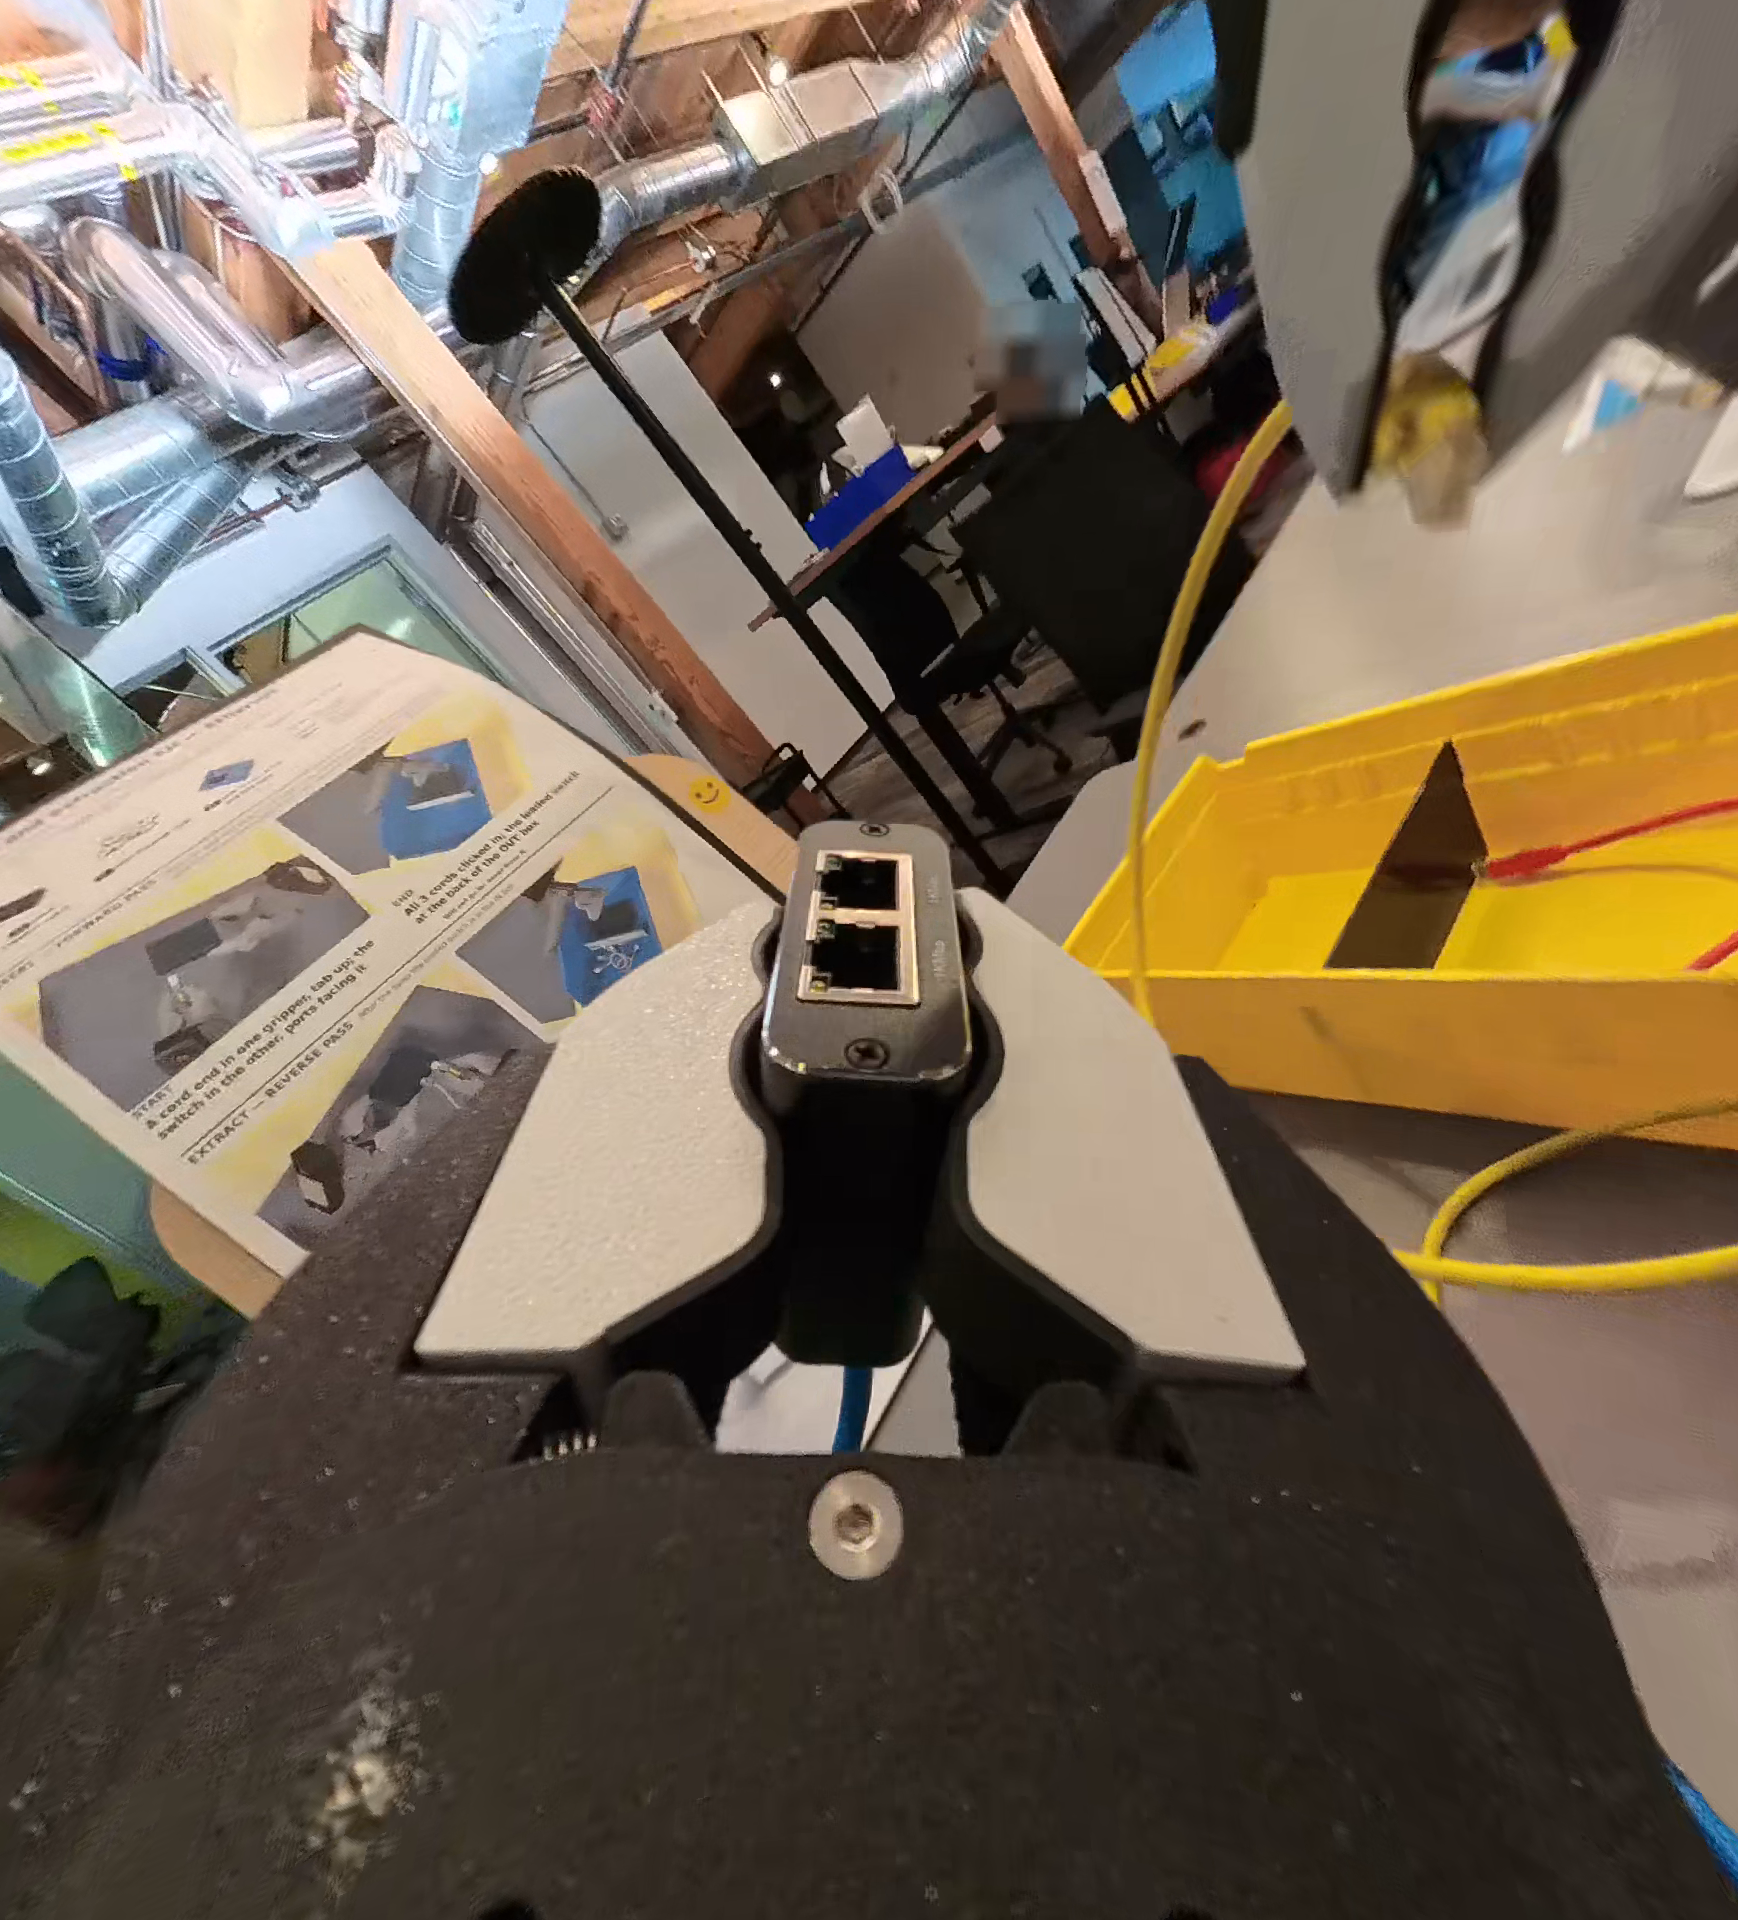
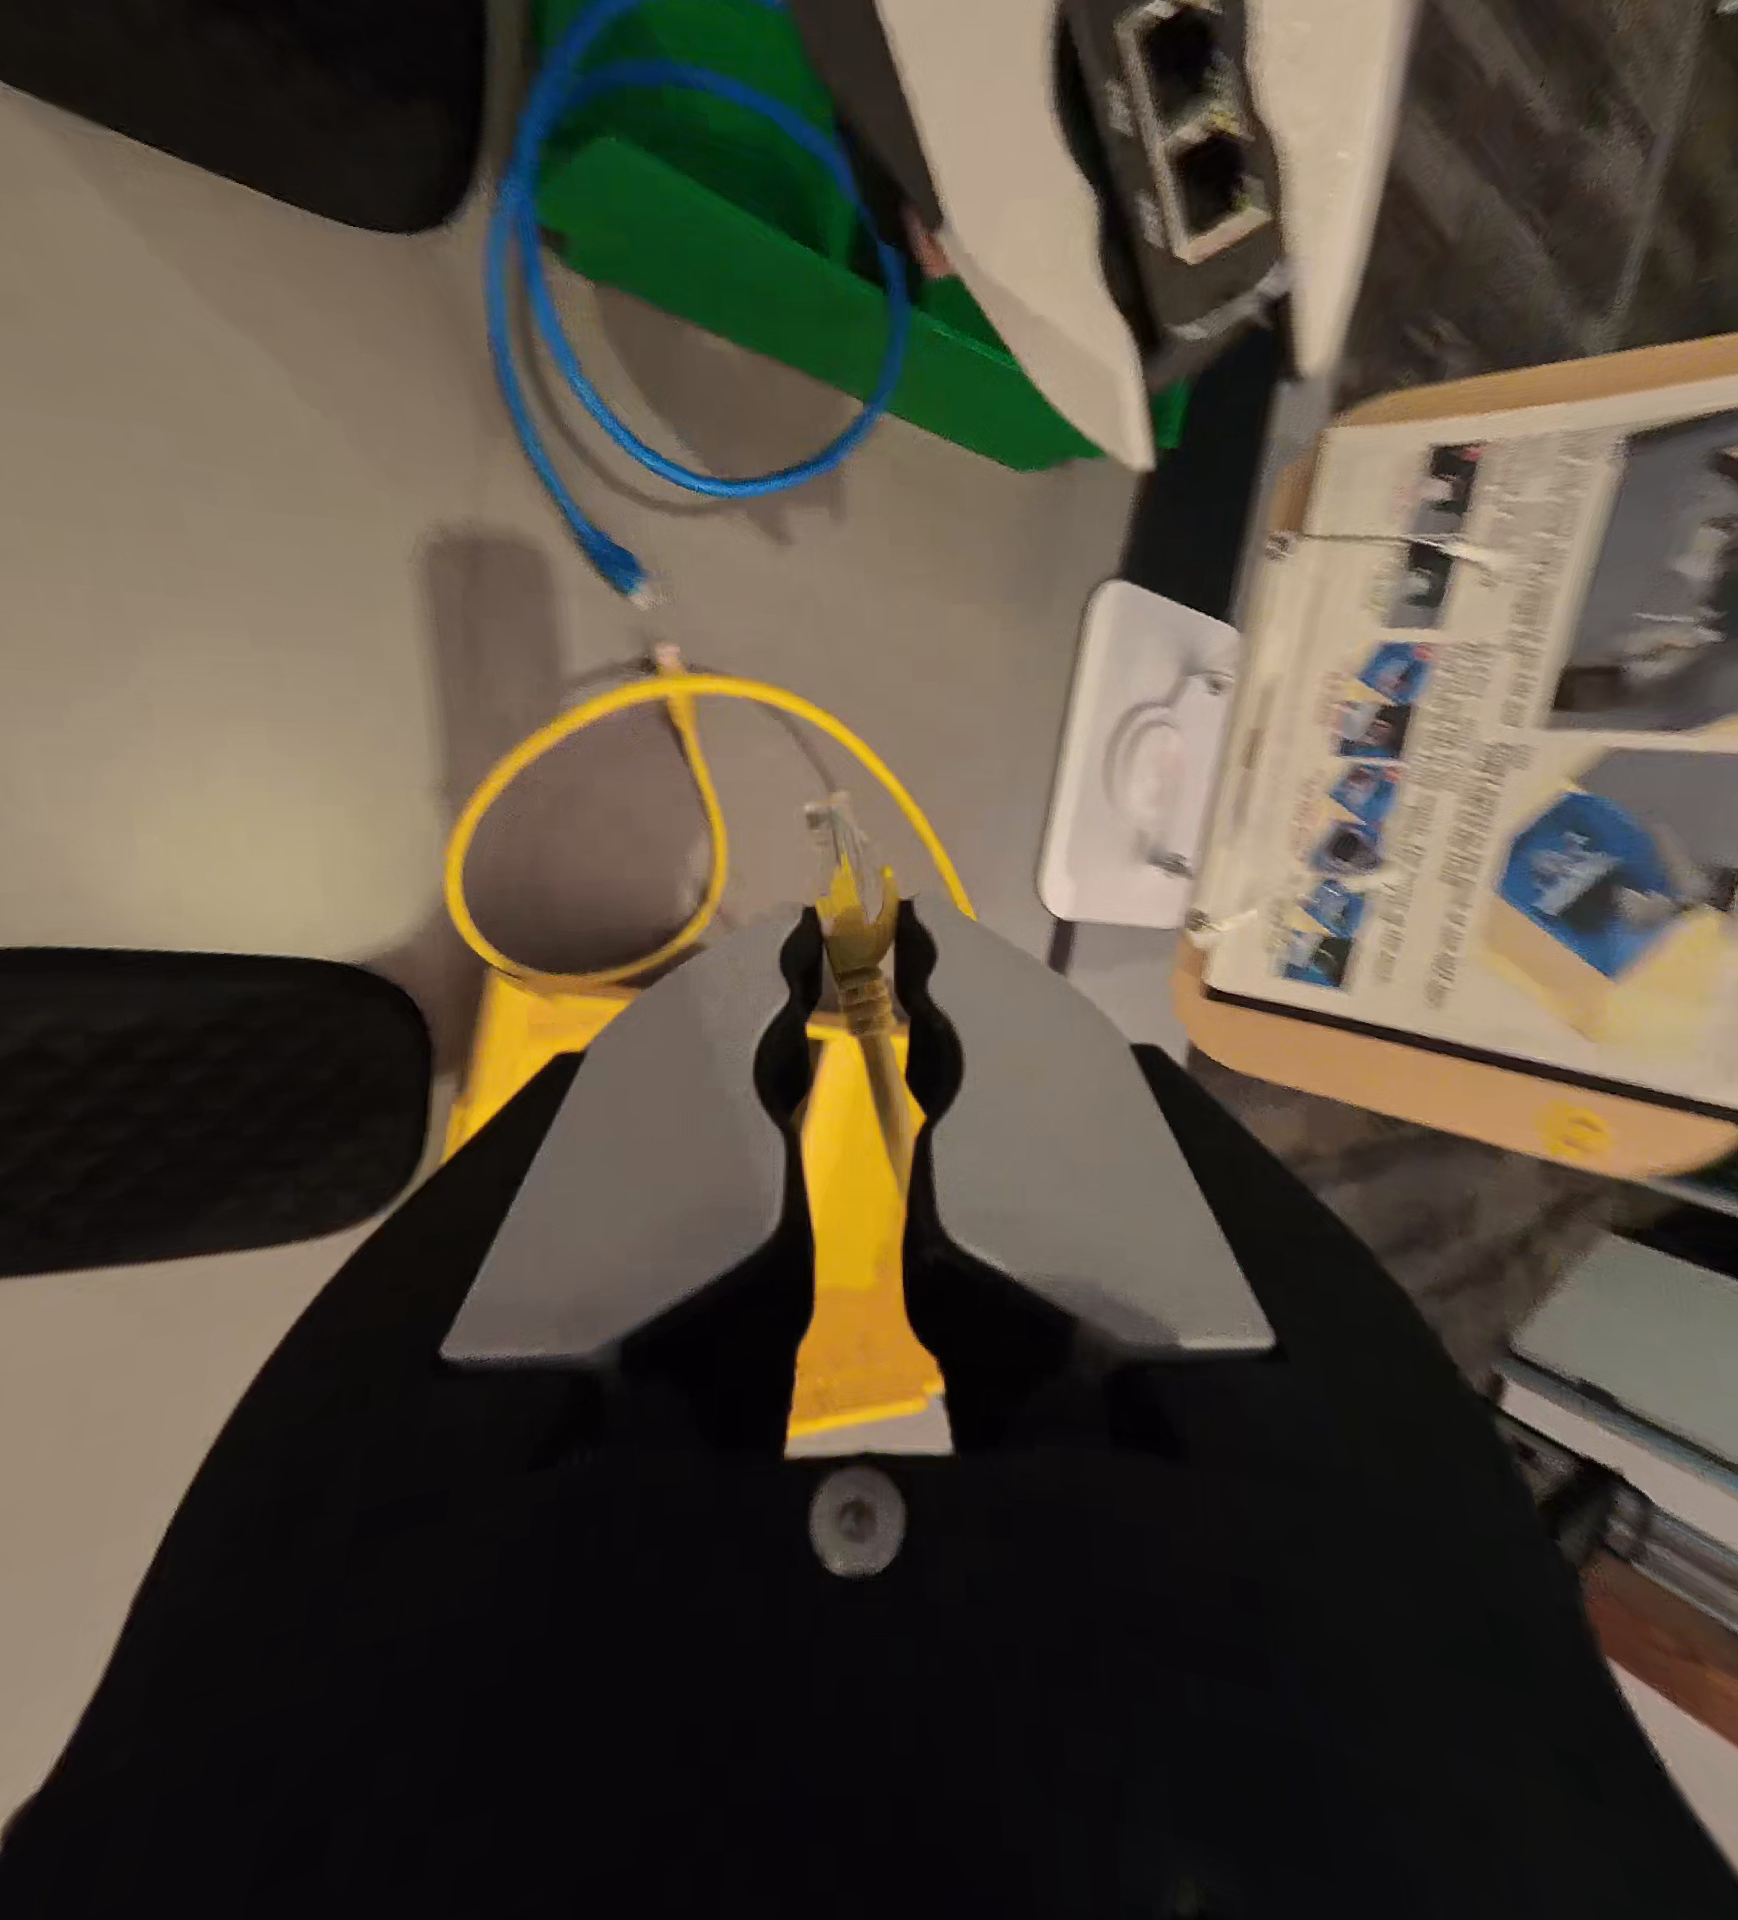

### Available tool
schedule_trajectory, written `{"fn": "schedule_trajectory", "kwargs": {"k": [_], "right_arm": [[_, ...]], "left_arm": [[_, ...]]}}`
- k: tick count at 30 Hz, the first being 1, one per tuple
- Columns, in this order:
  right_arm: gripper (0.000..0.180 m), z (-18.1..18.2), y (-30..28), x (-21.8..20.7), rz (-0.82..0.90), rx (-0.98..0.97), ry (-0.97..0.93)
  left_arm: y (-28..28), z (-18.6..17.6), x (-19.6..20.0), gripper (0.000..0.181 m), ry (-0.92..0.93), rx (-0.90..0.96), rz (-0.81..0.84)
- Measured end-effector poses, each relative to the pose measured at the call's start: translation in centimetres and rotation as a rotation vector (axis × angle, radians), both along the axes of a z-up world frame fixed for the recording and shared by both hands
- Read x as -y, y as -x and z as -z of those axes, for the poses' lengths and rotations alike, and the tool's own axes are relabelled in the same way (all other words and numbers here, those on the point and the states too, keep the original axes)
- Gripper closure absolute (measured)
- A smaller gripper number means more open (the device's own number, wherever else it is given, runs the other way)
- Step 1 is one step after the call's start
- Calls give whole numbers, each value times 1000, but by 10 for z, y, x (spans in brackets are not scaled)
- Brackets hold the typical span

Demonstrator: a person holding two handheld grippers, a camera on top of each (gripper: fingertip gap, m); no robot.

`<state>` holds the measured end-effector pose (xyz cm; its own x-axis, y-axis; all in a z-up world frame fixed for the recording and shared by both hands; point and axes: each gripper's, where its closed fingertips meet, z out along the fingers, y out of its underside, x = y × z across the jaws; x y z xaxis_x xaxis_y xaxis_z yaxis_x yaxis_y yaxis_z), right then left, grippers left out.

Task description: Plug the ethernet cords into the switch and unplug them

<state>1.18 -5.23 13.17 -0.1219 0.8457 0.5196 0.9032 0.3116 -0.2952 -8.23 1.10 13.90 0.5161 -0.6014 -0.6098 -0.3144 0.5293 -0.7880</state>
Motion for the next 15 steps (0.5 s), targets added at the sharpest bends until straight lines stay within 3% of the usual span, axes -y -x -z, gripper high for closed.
{"fn": "schedule_trajectory", "kwargs": {"k": [7, 15], "right_arm": [[165, -95, -26, -25, 102, -19, -194], [165, -161, -55, -32, 214, -40, -297]], "left_arm": [[13, -13, 7, 154, 64, 62, 41], [14, -16, 11, 154, 87, 81, 77]]}}
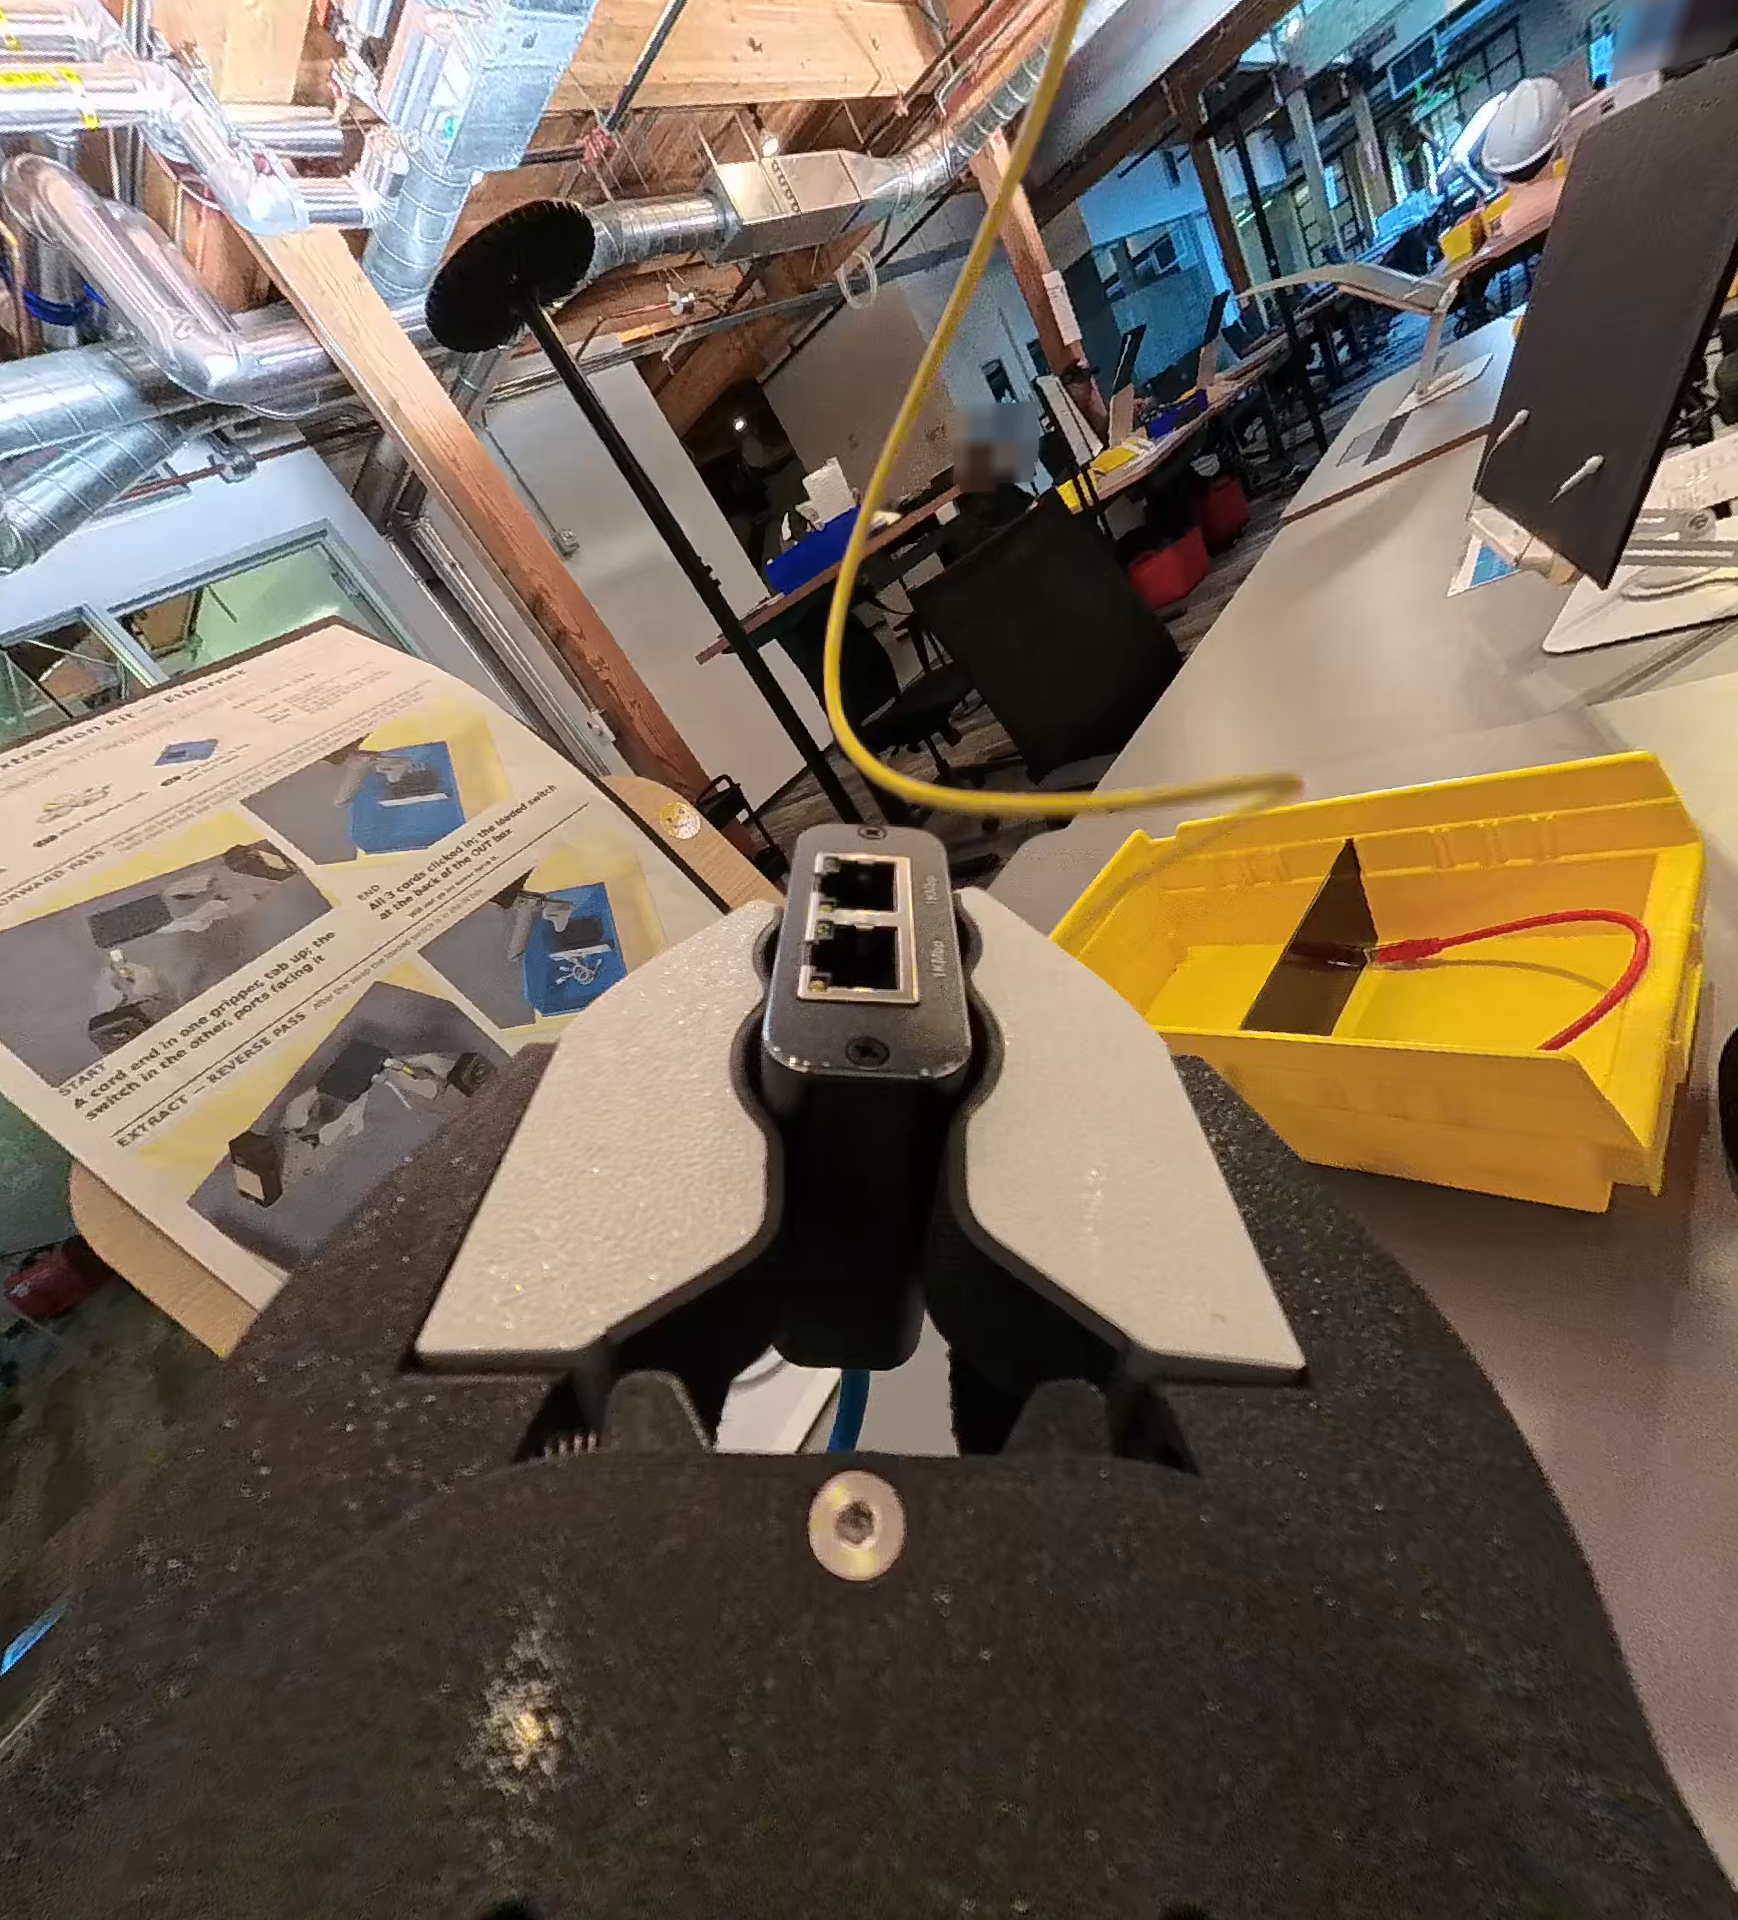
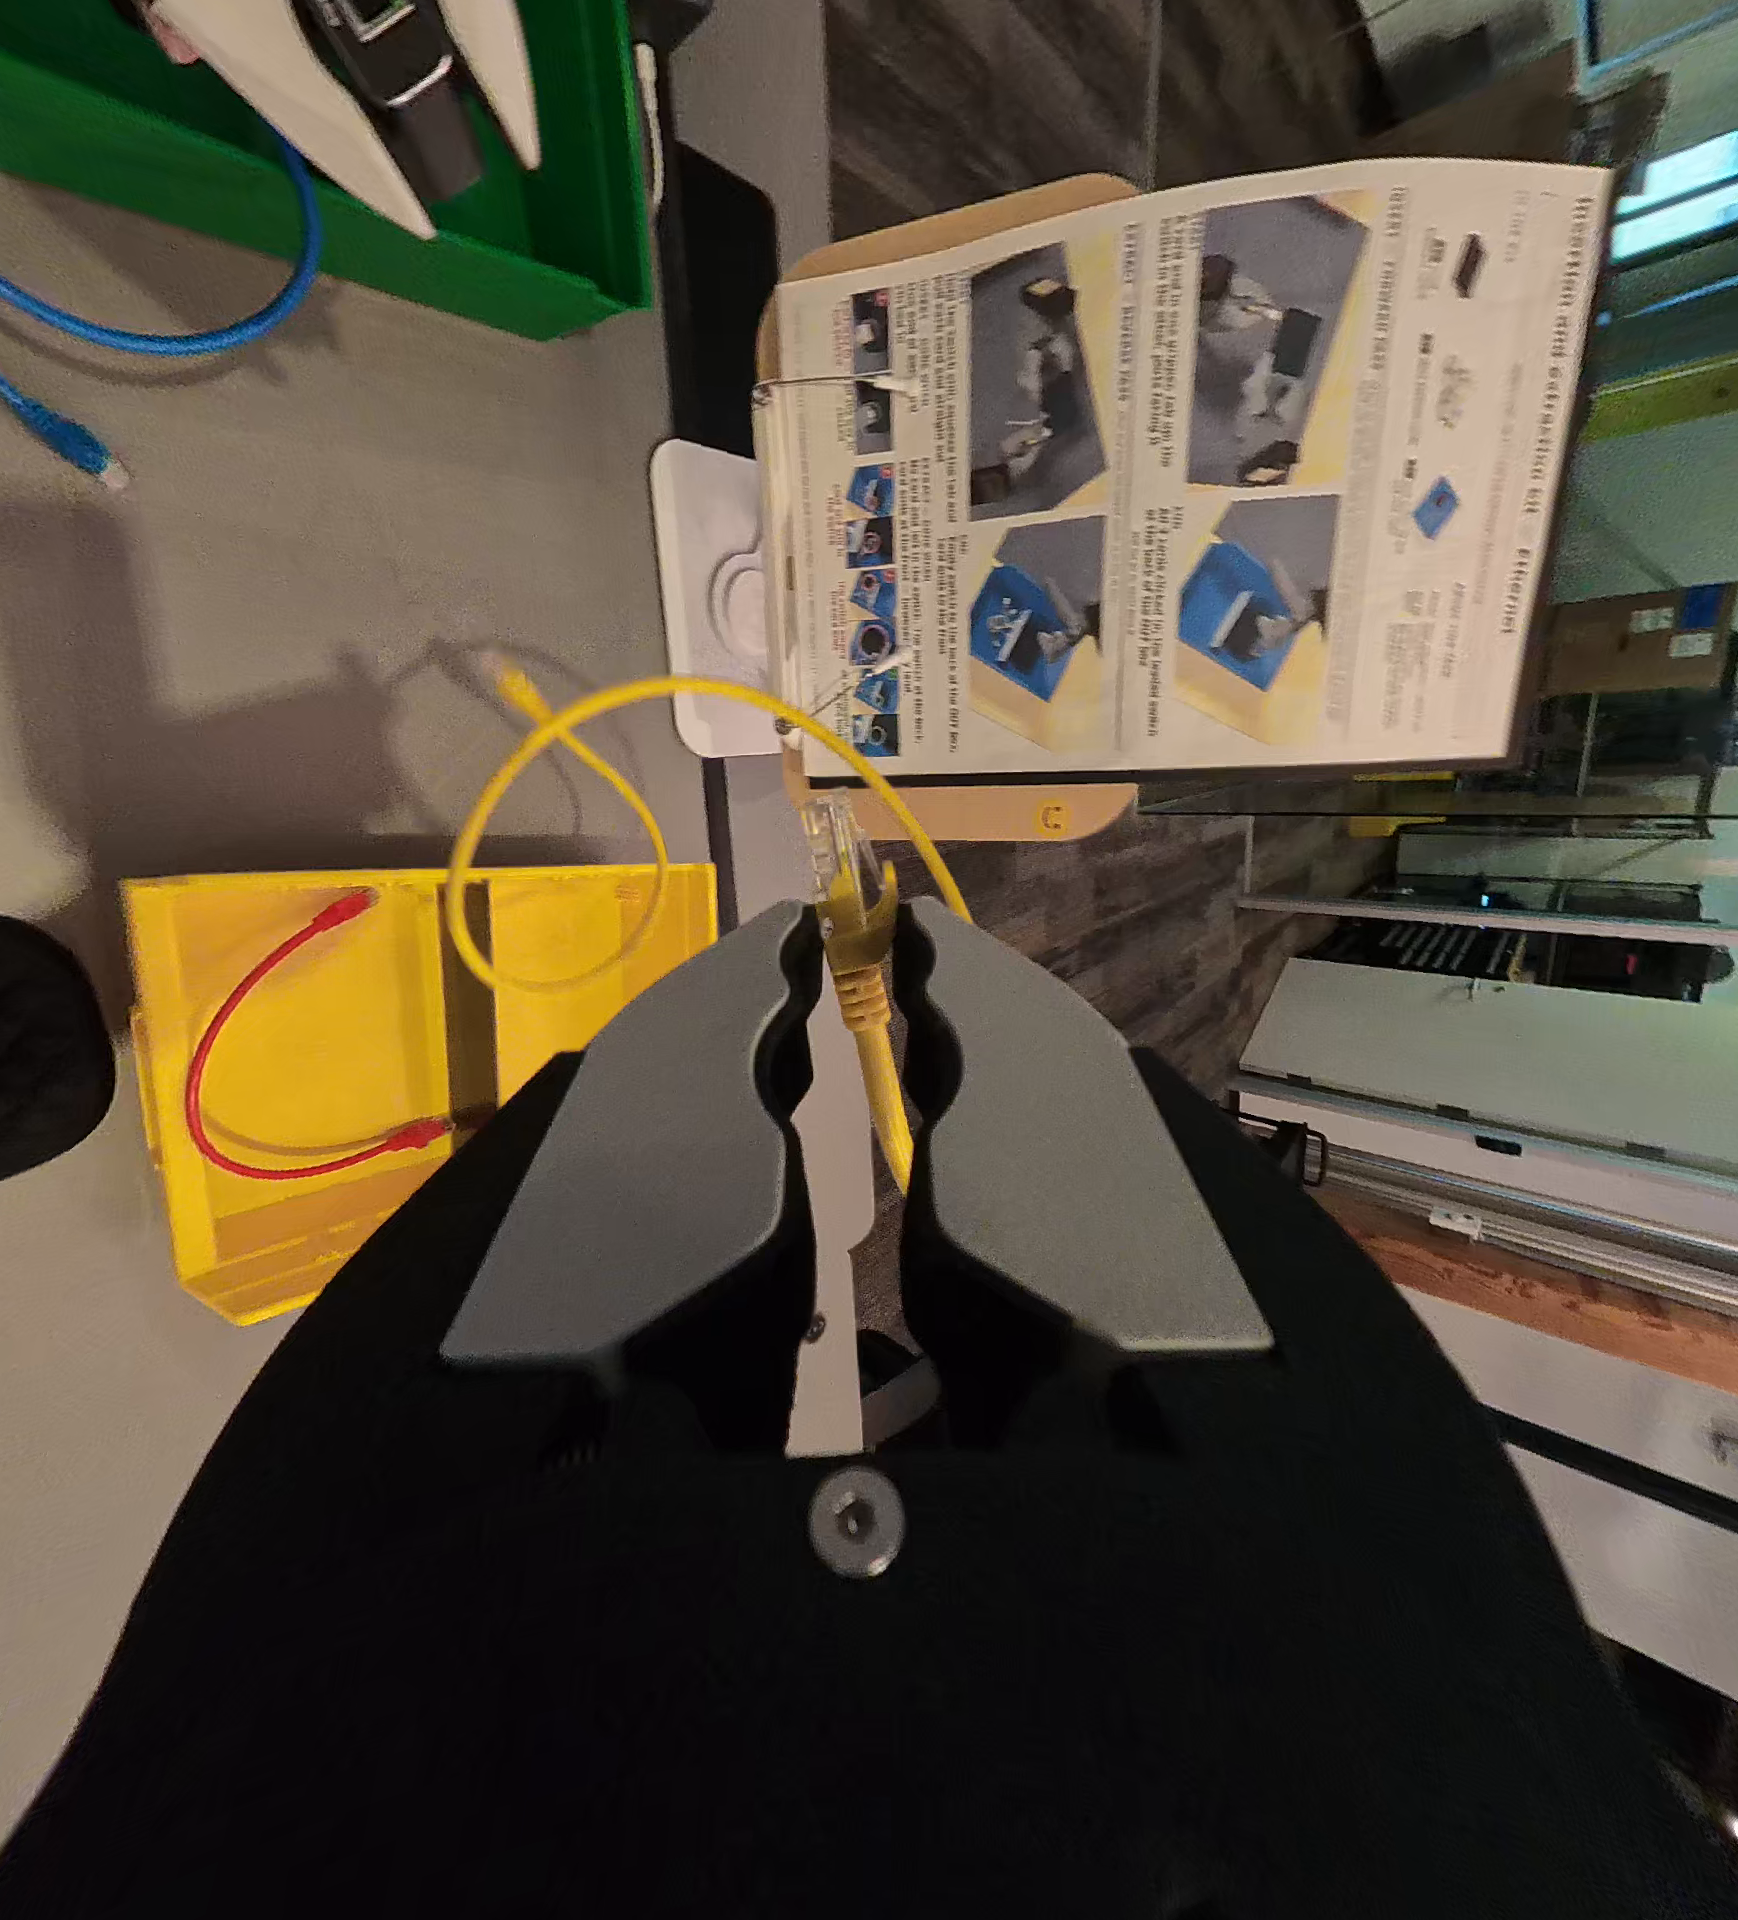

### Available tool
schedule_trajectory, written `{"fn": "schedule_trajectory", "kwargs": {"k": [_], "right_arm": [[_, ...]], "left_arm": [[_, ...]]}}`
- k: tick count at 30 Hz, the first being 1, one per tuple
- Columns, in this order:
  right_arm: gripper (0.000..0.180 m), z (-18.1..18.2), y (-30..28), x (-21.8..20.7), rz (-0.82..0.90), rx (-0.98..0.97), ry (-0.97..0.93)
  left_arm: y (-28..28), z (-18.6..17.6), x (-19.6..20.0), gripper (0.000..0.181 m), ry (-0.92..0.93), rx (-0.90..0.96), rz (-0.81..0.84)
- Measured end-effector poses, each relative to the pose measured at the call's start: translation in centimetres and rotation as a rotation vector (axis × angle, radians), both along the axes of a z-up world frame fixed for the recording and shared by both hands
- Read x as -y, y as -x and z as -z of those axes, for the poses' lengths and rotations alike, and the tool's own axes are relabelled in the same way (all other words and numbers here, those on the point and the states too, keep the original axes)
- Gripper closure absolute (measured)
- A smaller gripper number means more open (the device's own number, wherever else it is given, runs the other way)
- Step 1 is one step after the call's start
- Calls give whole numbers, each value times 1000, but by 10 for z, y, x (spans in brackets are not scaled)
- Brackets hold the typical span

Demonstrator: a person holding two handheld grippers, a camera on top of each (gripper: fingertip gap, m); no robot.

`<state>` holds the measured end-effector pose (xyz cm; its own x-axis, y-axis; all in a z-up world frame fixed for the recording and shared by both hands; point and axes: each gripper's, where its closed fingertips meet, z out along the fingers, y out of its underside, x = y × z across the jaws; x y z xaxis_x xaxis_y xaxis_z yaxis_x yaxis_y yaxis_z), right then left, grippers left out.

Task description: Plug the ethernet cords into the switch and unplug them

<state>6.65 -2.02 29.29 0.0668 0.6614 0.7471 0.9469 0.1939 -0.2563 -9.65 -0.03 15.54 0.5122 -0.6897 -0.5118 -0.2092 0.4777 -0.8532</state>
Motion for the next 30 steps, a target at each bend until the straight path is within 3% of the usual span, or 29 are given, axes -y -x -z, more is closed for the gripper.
{"fn": "schedule_trajectory", "kwargs": {"k": [7, 16, 23, 30], "right_arm": [[165, -29, -29, 6, 66, -56, -32], [165, -2, -56, 16, 126, -49, 49], [165, 91, -42, 30, 47, -144, 312], [165, 235, -63, 24, 96, -192, 575]], "left_arm": [[1, -2, 3, 155, 13, 12, 21], [-7, 2, 6, 154, 20, -12, 41], [-18, 5, 13, 154, 22, -34, 67], [-20, 3, 20, 154, 35, -17, 118]]}}
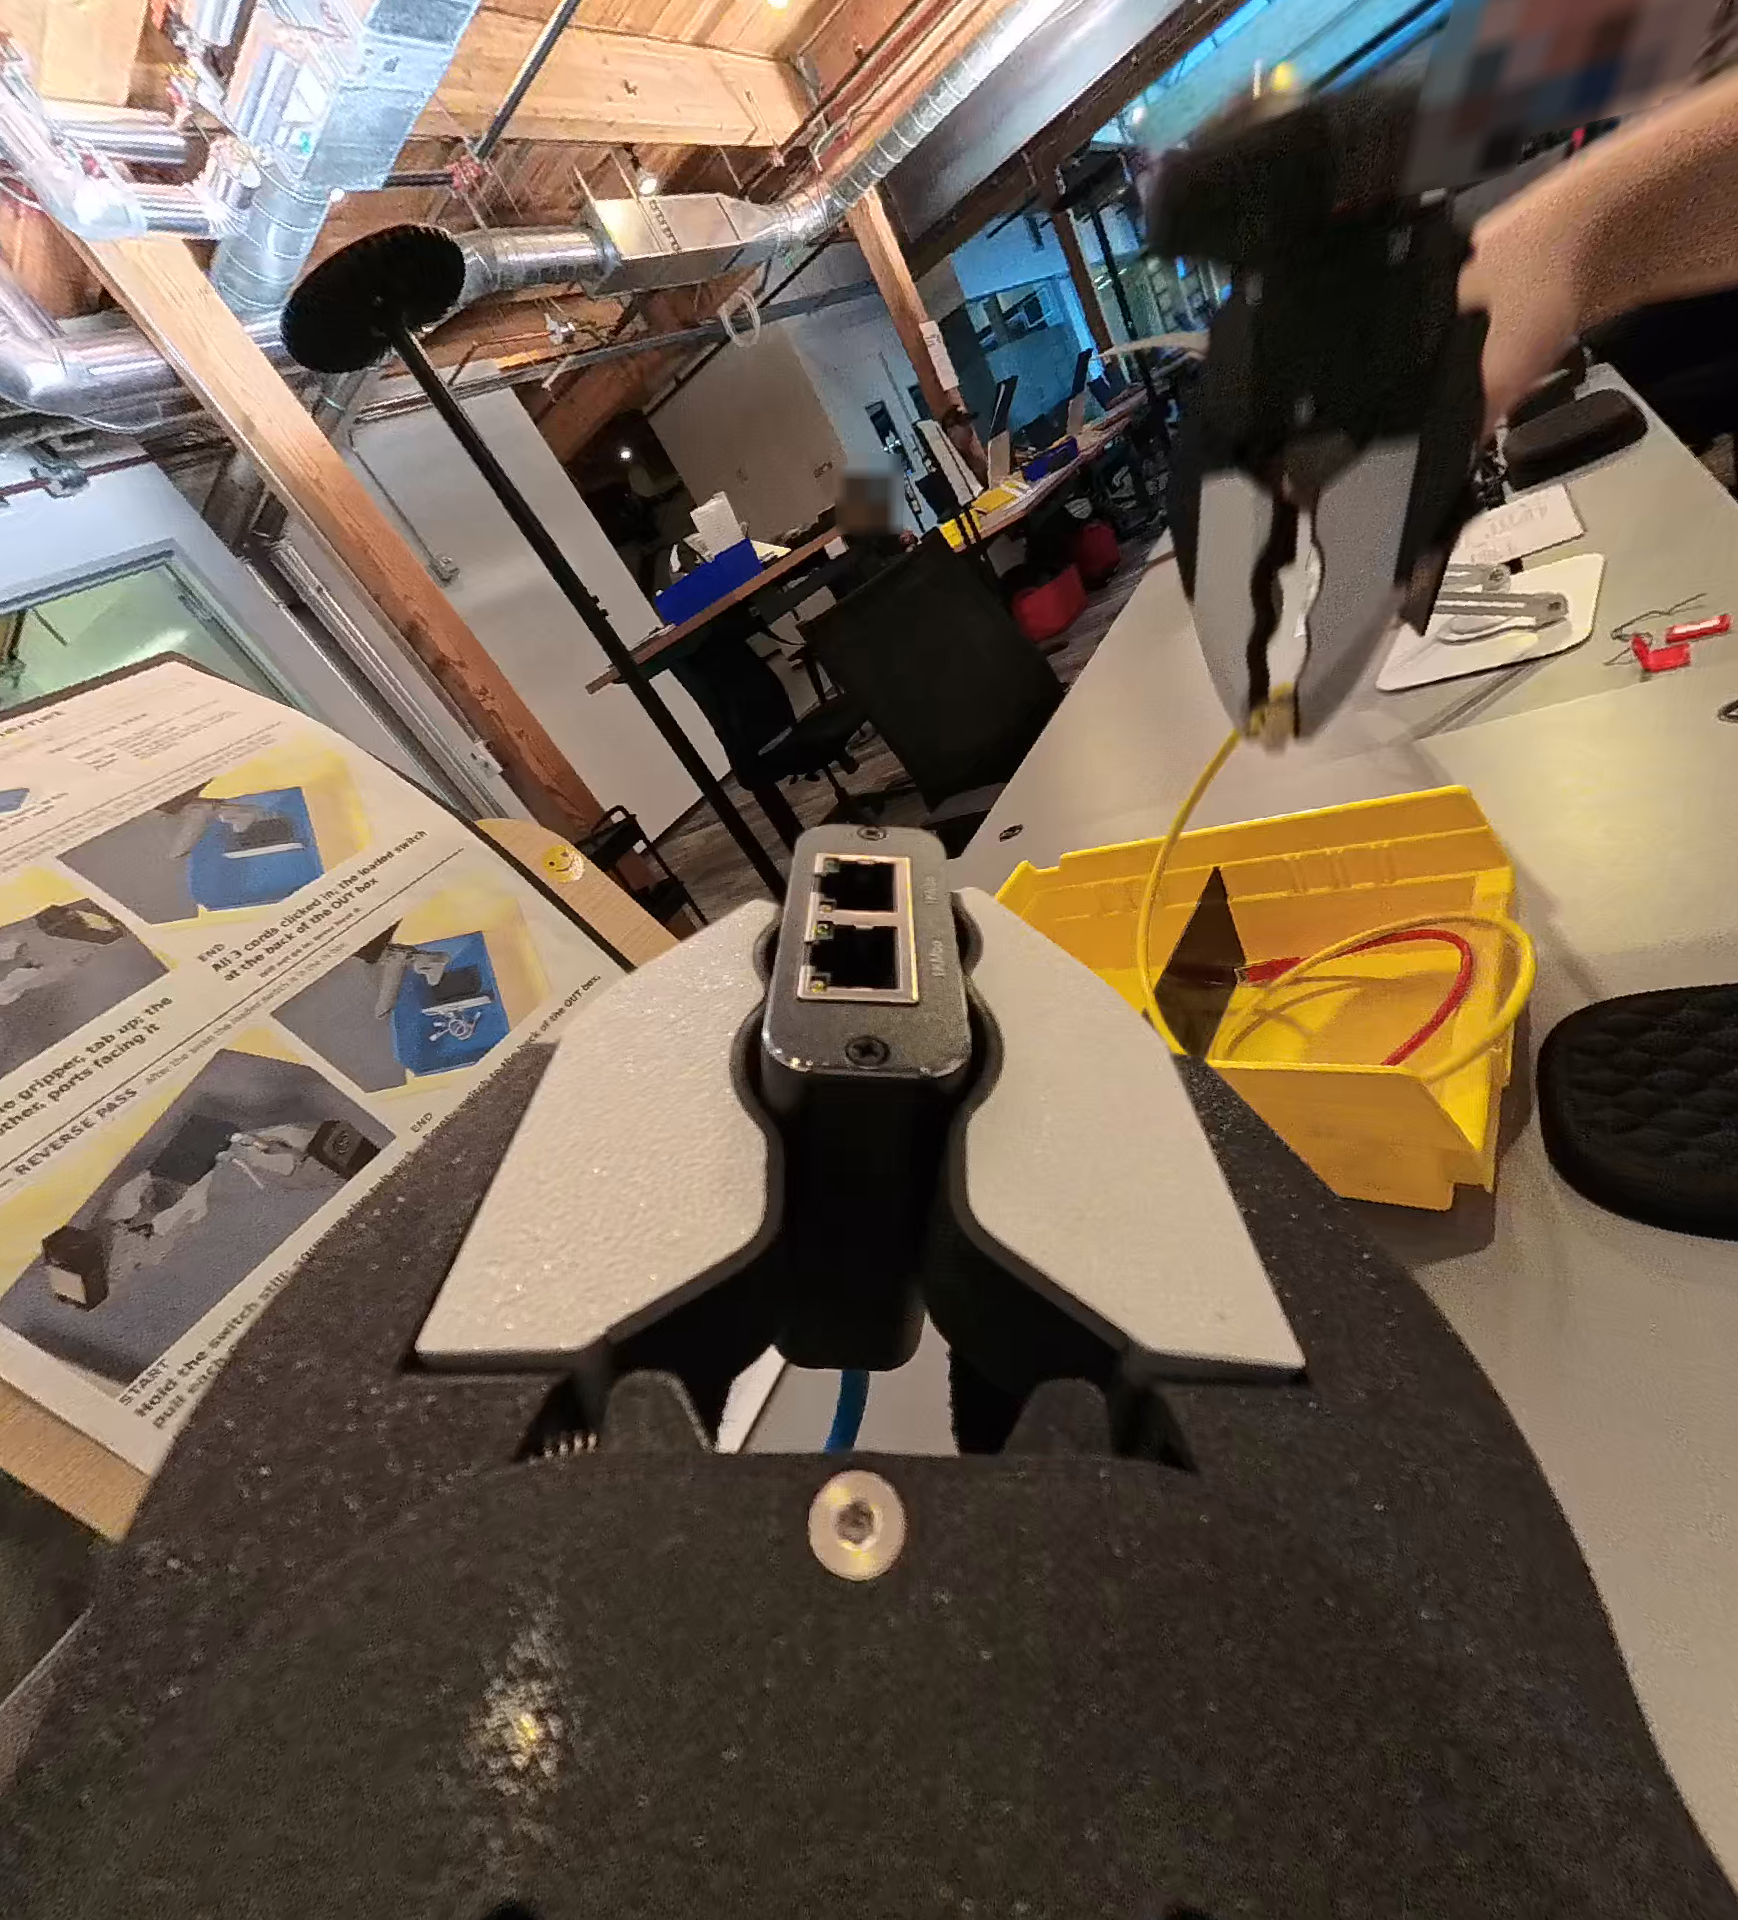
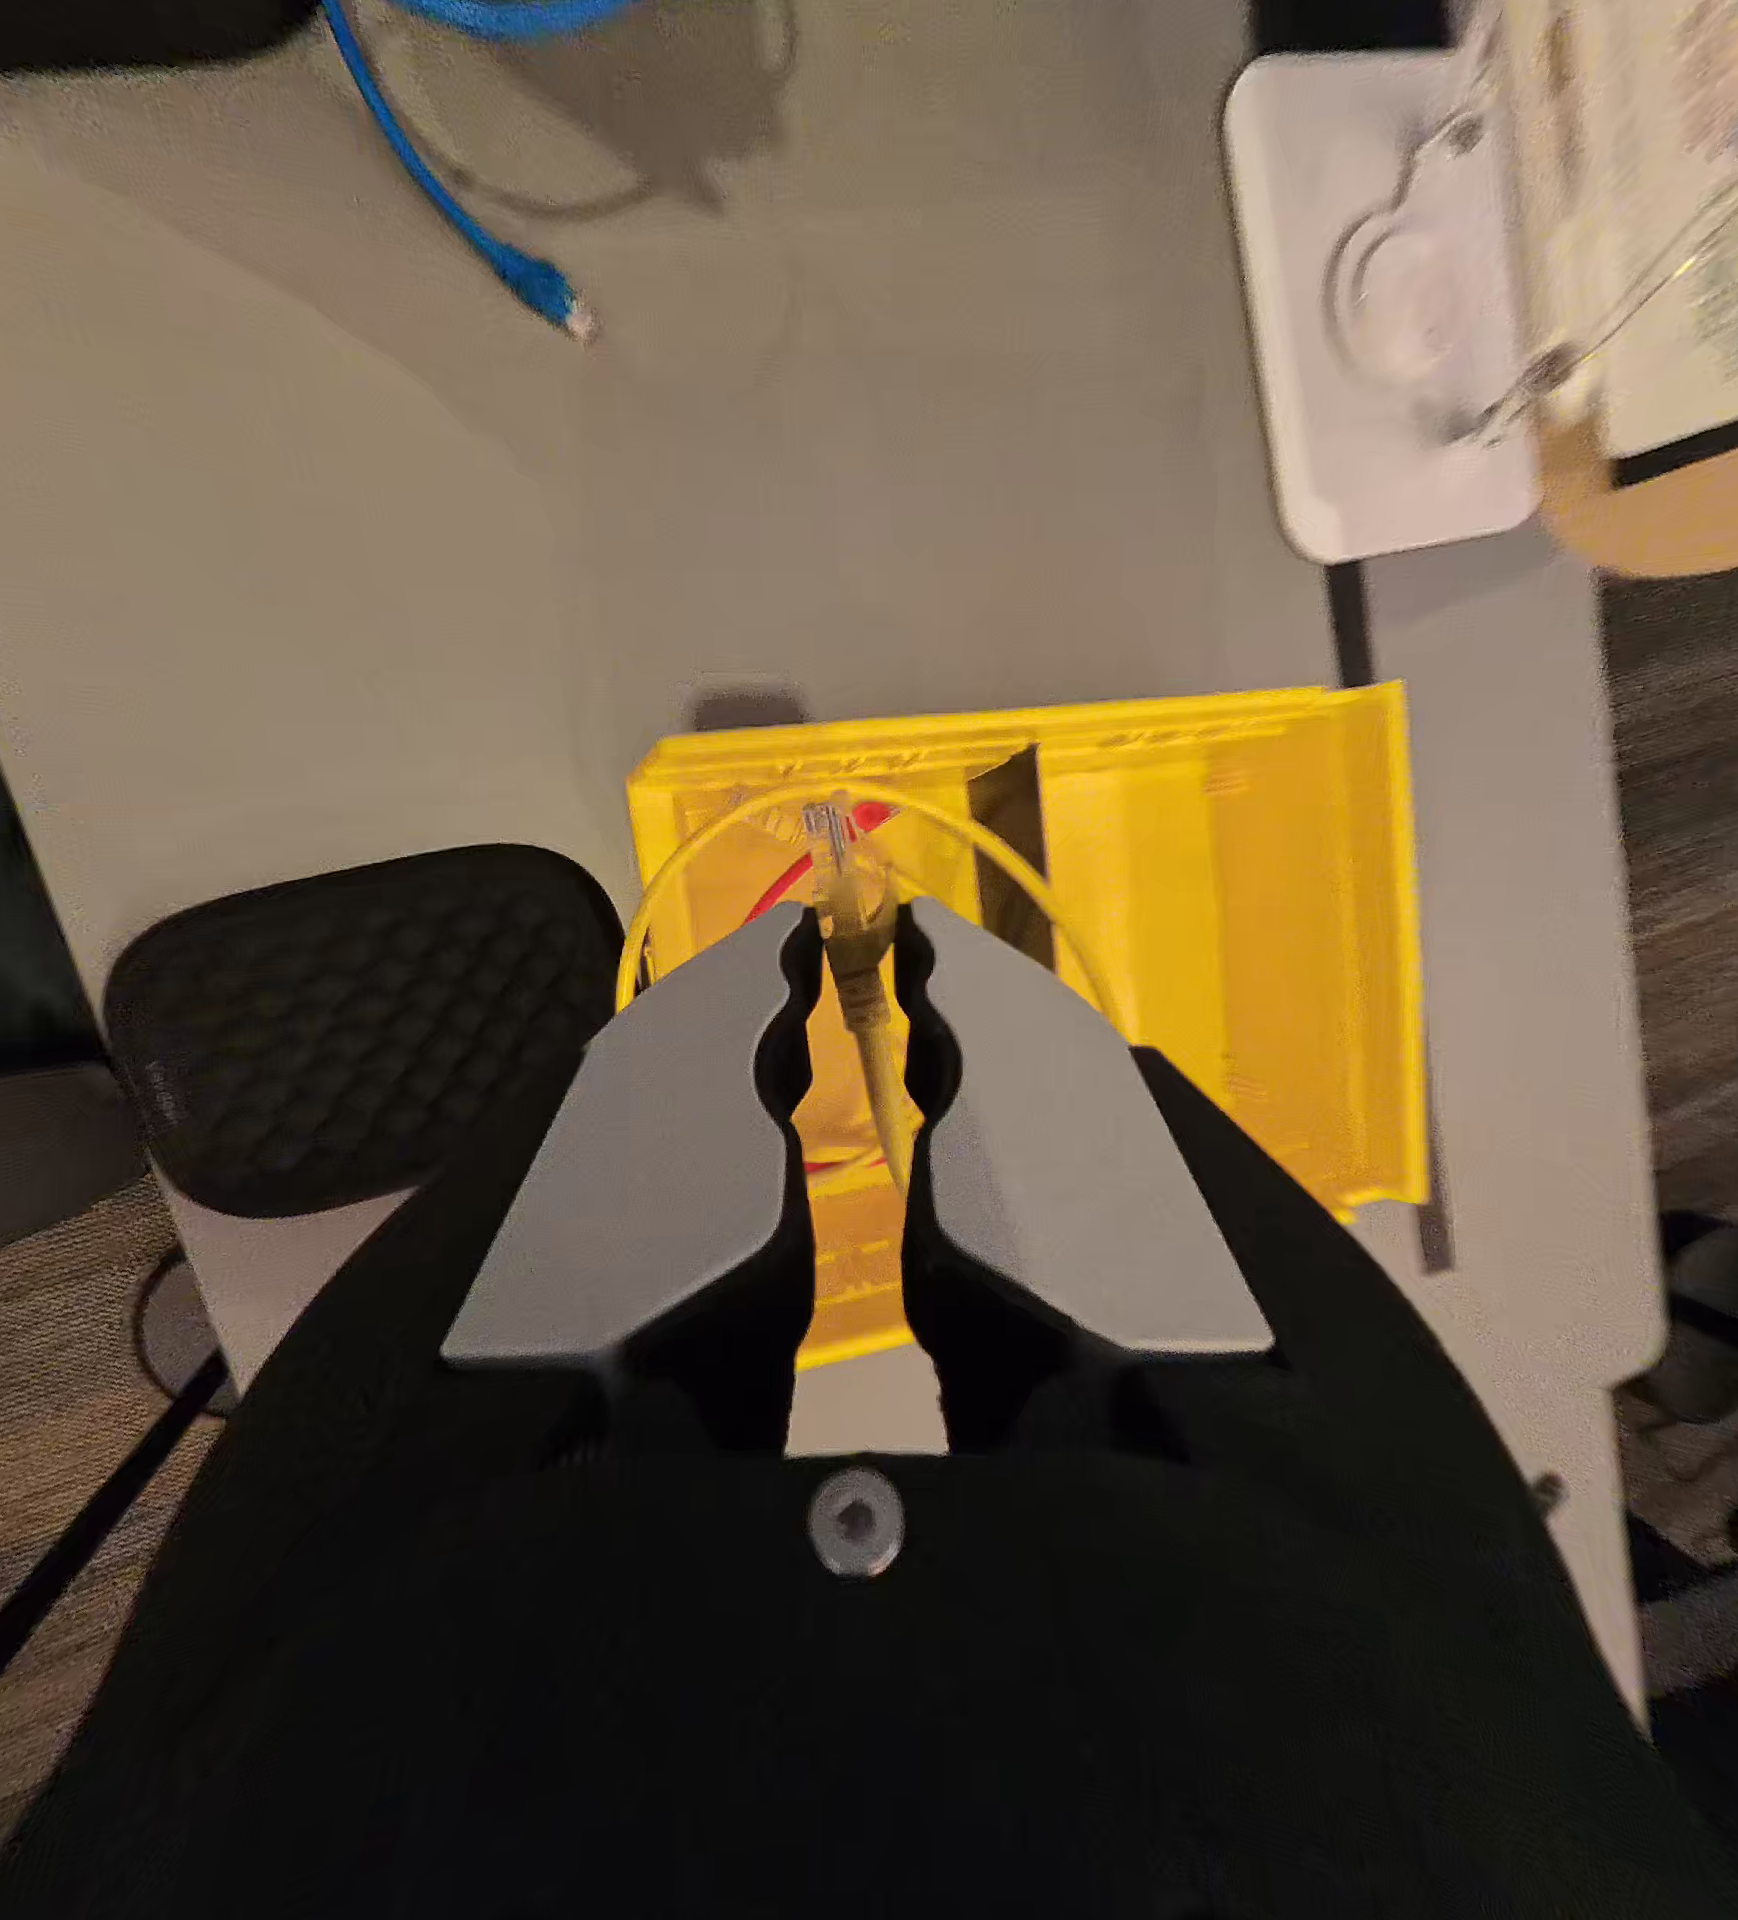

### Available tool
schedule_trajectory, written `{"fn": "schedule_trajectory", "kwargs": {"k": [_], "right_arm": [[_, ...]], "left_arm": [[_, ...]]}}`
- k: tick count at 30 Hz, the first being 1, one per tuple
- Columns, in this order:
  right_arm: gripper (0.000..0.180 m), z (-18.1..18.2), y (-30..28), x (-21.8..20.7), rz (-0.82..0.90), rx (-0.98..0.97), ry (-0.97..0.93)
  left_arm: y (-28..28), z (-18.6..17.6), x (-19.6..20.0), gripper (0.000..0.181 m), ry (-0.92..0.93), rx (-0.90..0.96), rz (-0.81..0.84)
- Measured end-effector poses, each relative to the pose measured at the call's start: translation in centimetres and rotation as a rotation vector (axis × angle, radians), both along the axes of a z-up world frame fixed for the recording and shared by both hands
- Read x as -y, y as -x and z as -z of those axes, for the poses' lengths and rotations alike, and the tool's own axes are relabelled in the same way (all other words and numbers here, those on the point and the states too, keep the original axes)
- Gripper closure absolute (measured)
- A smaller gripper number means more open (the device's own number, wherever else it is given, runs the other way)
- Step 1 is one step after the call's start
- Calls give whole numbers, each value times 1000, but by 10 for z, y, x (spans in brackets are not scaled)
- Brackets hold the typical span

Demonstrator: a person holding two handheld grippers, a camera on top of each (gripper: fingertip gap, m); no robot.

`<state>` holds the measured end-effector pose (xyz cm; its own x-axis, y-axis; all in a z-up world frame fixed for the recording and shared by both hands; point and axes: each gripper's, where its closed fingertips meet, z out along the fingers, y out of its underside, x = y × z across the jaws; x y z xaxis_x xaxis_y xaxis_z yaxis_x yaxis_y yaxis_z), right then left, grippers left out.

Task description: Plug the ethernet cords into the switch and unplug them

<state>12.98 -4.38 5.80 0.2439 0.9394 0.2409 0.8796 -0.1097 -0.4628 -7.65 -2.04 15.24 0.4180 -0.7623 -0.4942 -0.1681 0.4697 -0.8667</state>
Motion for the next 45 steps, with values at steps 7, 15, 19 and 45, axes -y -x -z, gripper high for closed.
{"fn": "schedule_trajectory", "kwargs": {"k": [7, 15, 19, 45], "right_arm": [[164, 109, -20, -16, 97, -15, 114], [157, 166, -29, 6, 170, 0, 432], [152, 137, -28, 15, 128, -96, 443], [153, 114, -73, 46, 158, -64, -127]], "left_arm": [[-3, 2, 4, 154, 34, -1, 51], [-9, 11, 5, 154, 59, -36, 82], [-11, 11, 4, 154, 67, -35, 84], [0, -10, 49, 155, 238, 116, 499]]}}
